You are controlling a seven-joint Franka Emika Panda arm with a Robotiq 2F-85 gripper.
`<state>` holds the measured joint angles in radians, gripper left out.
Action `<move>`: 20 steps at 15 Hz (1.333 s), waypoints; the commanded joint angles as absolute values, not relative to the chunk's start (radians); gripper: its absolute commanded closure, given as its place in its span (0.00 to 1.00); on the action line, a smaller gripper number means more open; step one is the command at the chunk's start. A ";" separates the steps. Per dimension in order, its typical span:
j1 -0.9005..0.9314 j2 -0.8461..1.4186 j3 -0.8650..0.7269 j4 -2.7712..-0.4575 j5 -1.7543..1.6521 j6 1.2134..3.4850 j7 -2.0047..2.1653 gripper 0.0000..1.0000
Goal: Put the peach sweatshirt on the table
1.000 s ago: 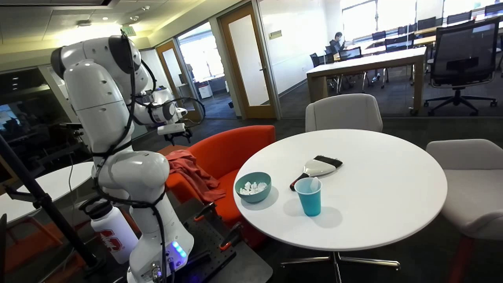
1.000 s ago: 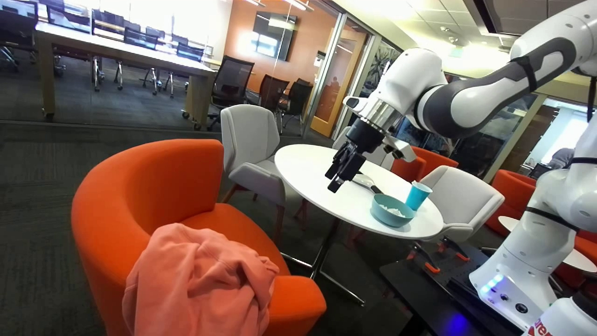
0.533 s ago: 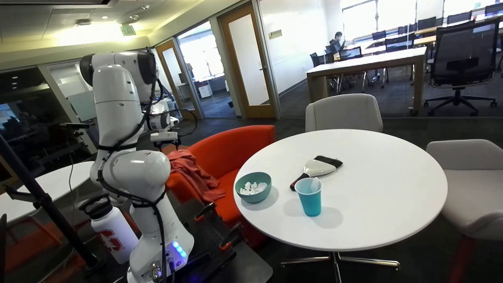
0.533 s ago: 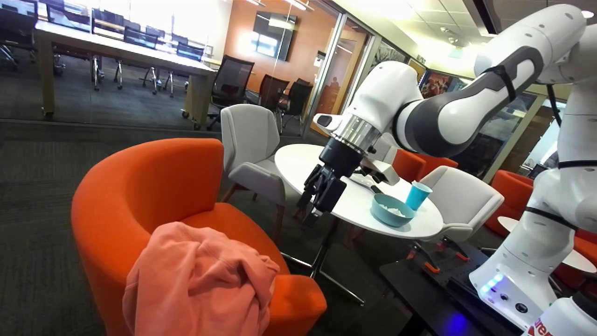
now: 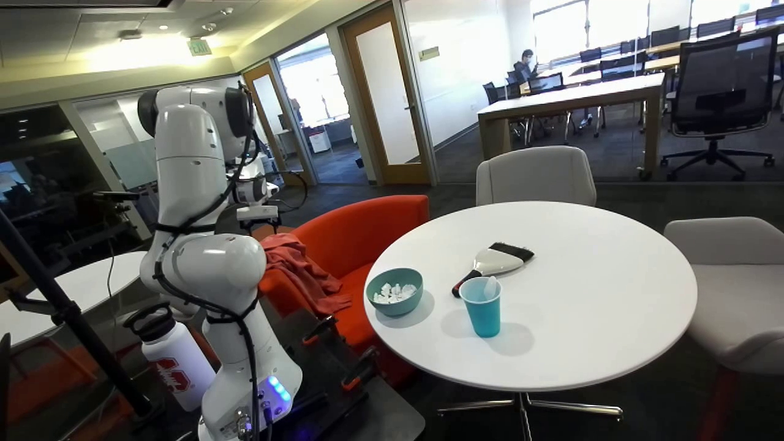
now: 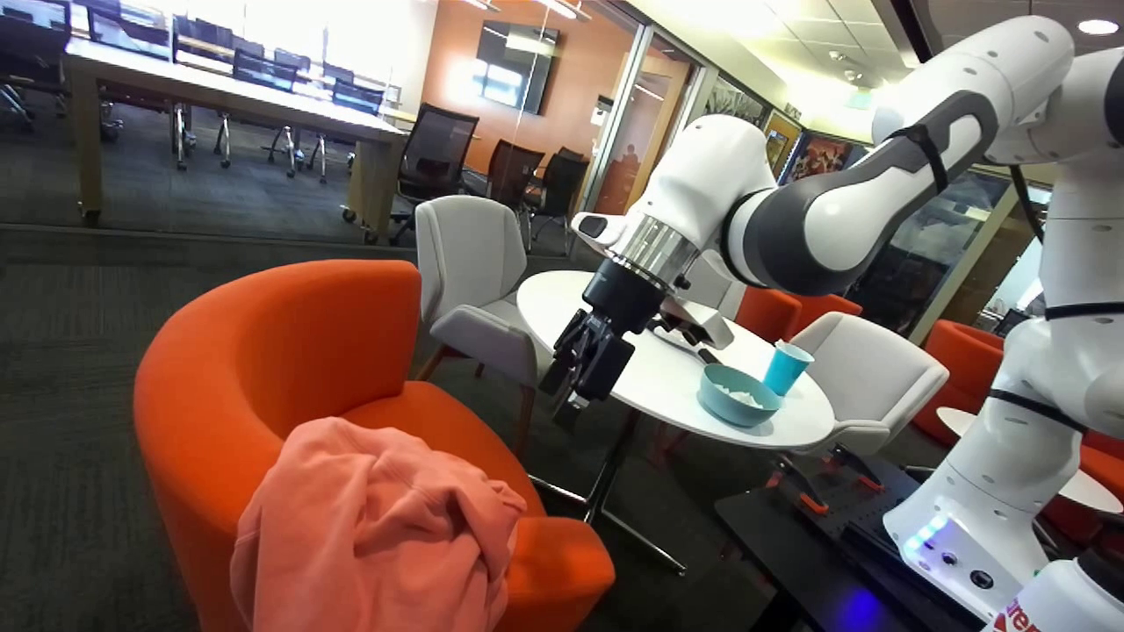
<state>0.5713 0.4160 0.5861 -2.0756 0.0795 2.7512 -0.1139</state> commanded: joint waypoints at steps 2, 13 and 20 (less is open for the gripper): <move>0.621 0.508 0.591 -2.008 0.038 2.767 -0.123 0.00; 0.909 0.739 0.526 -1.709 -0.116 2.688 -0.190 0.00; 1.042 0.881 0.423 -1.468 -0.259 2.431 -0.417 0.00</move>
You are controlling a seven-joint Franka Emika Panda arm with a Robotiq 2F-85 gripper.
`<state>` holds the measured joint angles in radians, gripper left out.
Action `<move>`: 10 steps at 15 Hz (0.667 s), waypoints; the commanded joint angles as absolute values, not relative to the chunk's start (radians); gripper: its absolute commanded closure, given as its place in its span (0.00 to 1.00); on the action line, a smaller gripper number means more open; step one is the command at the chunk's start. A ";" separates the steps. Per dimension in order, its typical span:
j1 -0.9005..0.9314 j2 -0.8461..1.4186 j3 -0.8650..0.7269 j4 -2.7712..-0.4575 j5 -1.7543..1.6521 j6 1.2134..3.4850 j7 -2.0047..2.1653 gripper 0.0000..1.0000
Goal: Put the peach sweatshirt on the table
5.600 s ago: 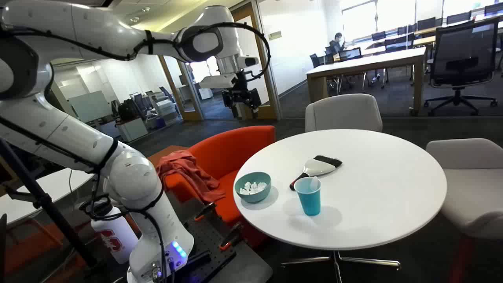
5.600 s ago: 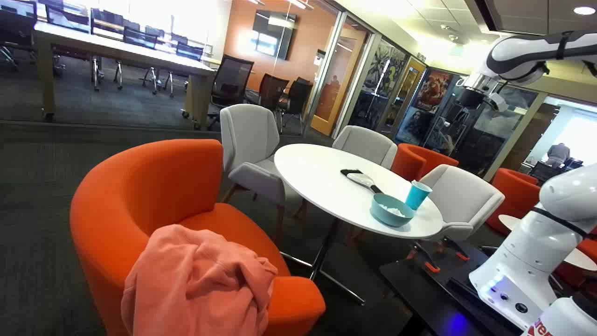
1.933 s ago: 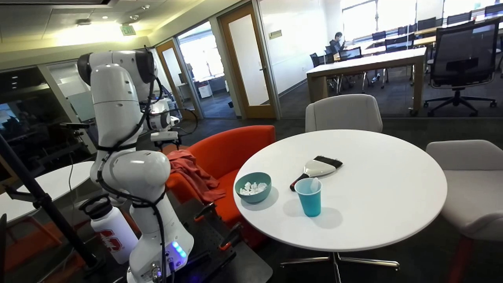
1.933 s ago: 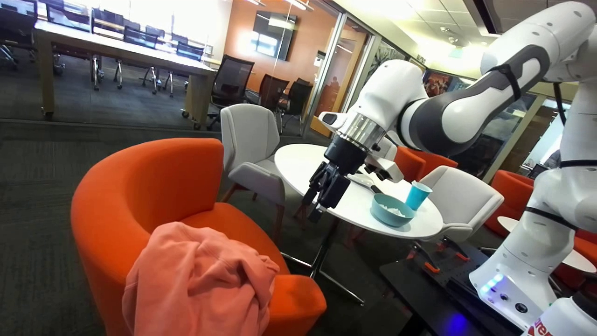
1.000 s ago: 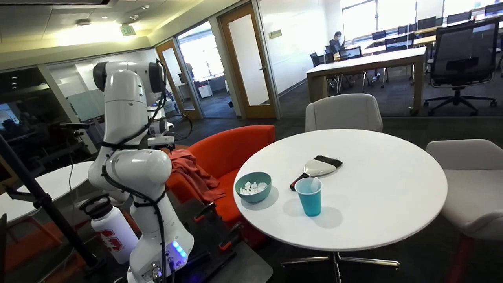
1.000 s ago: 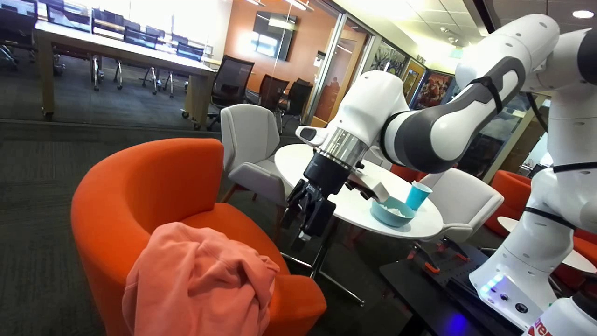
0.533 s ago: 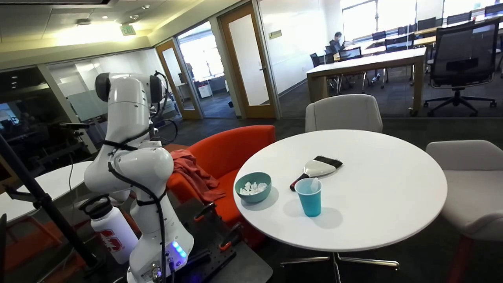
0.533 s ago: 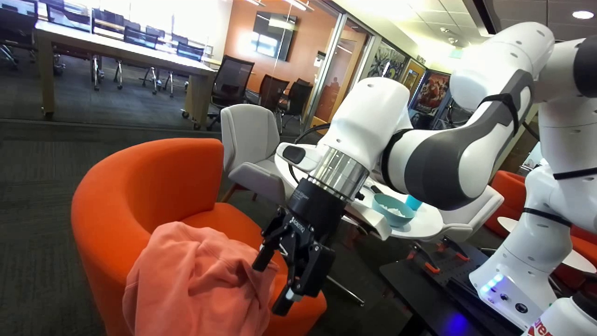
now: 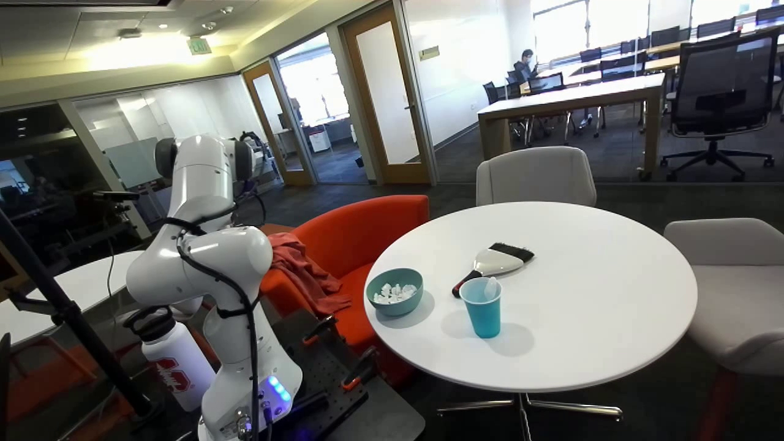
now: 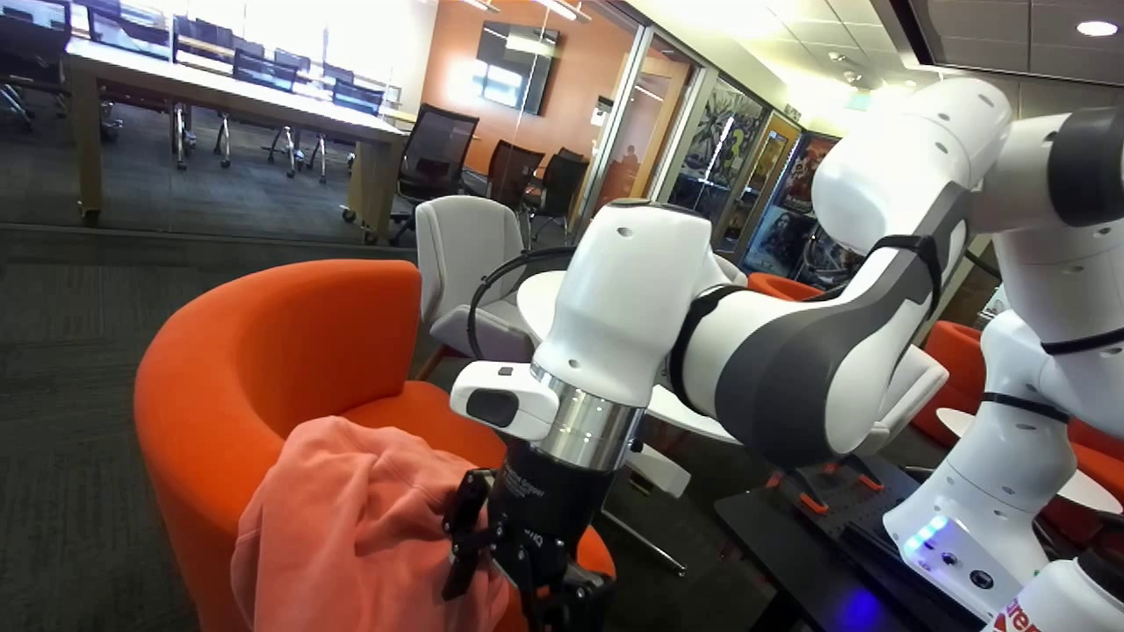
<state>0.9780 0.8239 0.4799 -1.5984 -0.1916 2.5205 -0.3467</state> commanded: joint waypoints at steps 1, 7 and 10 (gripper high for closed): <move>1.067 0.894 0.400 -1.430 -0.292 2.419 -0.435 0.00; 1.125 0.896 0.327 -1.360 -0.425 2.428 -0.581 0.00; 1.108 0.878 0.327 -1.381 -0.423 2.400 -0.644 0.00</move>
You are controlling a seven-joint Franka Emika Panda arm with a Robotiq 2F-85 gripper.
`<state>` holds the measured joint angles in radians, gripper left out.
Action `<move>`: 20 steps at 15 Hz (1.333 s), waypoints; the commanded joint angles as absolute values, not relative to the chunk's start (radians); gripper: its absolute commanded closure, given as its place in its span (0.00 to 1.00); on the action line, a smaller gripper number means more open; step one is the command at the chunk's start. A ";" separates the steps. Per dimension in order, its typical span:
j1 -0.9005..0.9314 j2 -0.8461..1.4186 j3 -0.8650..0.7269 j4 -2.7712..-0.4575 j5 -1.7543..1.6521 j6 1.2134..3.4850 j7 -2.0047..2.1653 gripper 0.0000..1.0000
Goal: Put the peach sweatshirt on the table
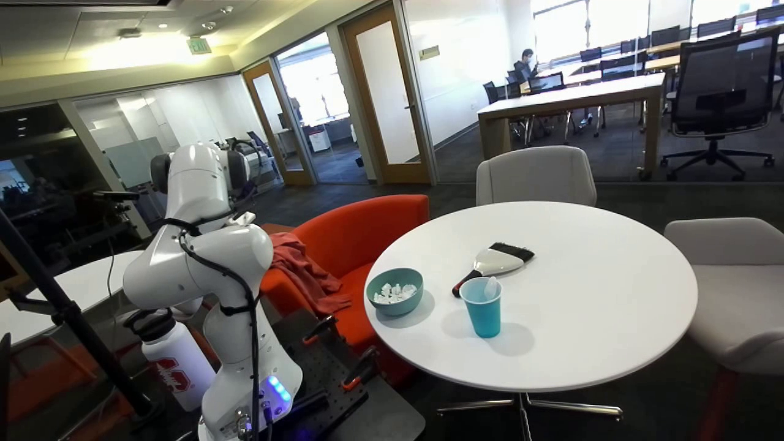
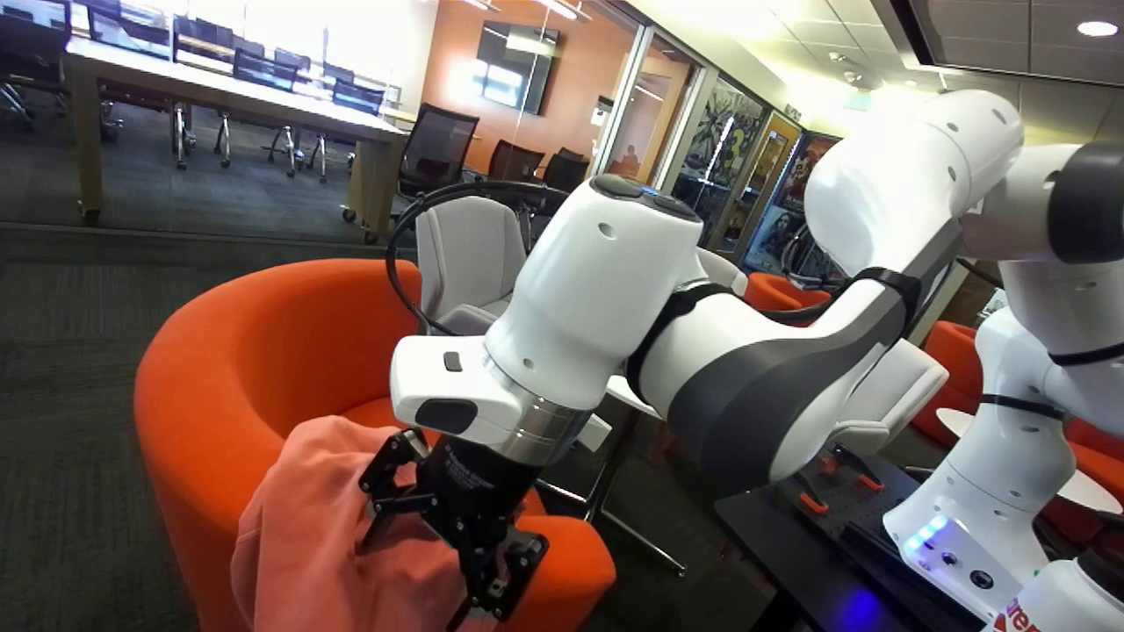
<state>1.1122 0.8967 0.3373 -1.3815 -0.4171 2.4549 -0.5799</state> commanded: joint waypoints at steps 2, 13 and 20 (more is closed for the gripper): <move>1.097 0.877 0.336 -1.383 -0.404 2.378 -0.675 0.00; 1.104 0.876 0.326 -1.363 -0.400 2.268 -0.688 0.34; 1.104 0.878 0.325 -1.359 -0.401 2.274 -0.685 0.90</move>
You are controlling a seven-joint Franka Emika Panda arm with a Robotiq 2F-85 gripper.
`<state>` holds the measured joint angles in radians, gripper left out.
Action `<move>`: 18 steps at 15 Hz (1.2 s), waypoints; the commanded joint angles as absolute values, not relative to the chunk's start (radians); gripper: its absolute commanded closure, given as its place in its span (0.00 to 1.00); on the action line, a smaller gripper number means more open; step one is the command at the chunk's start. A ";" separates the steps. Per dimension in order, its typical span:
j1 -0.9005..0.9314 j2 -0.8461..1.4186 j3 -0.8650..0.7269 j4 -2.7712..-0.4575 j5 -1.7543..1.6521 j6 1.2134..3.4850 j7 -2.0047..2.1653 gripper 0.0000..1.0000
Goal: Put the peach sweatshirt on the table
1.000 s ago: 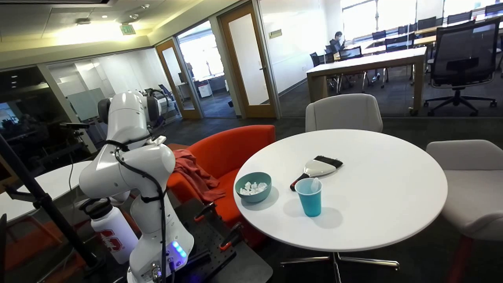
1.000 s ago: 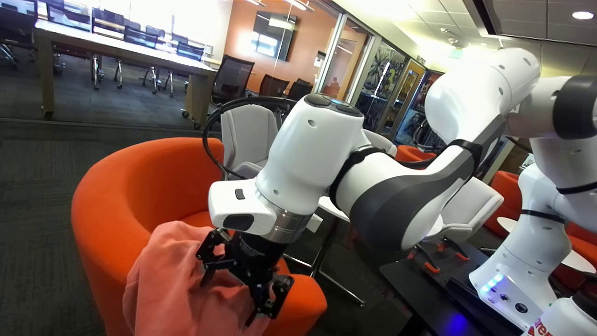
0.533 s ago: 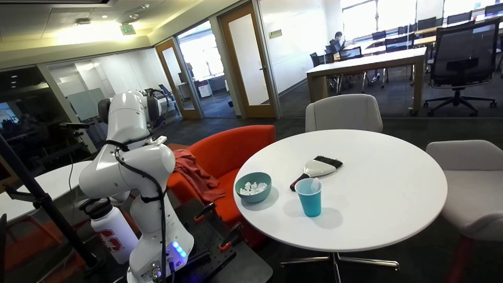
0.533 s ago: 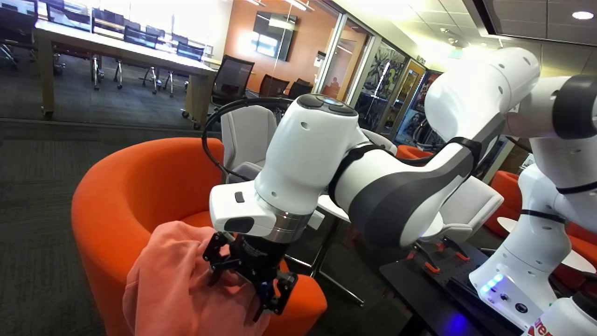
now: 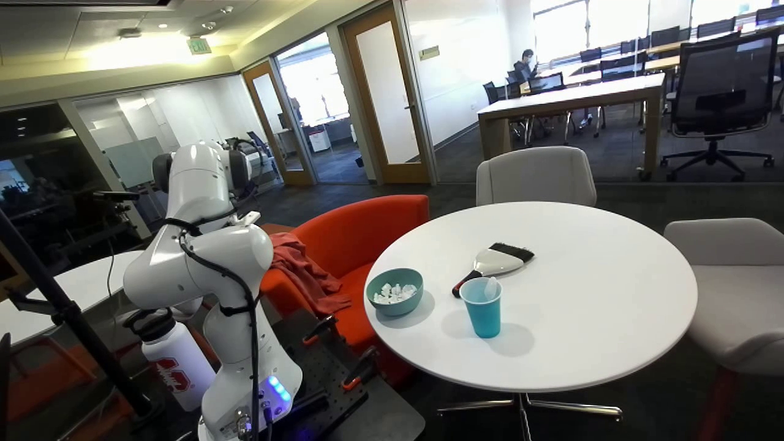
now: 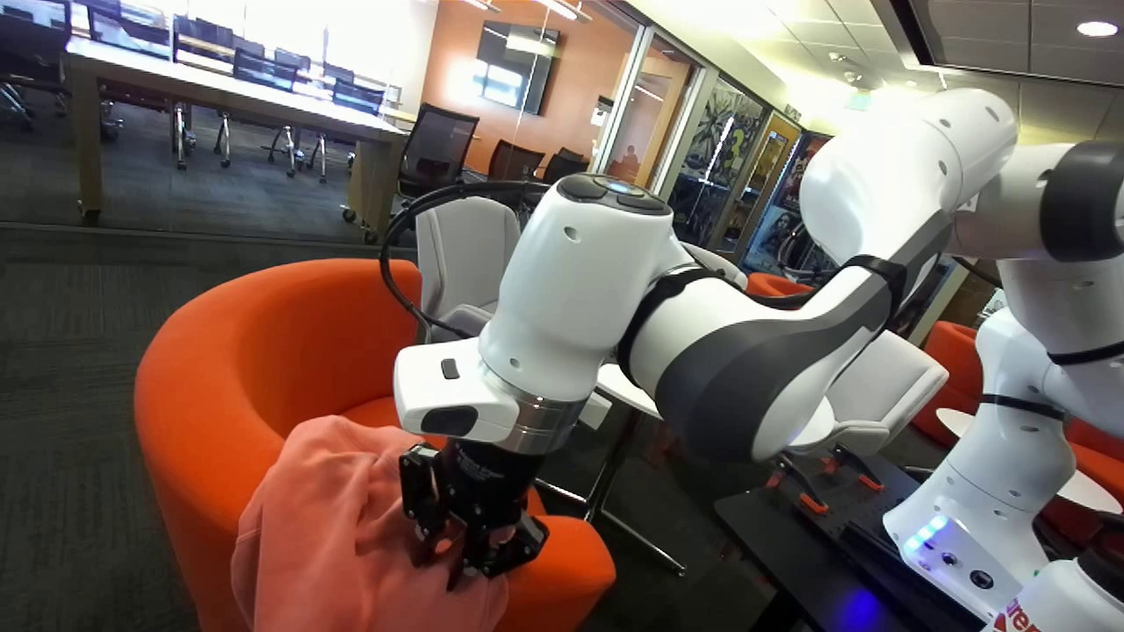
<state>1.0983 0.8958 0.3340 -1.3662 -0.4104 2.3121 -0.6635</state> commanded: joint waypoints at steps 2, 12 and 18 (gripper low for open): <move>1.103 0.878 0.326 -1.358 -0.399 2.271 -0.685 1.00; 1.070 0.696 0.237 -1.460 -0.416 2.323 -0.402 0.99; 1.041 0.683 0.216 -1.408 -0.425 2.282 -0.389 0.97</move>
<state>1.0503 0.6800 0.2034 -1.4127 -0.4165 2.2870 -0.3919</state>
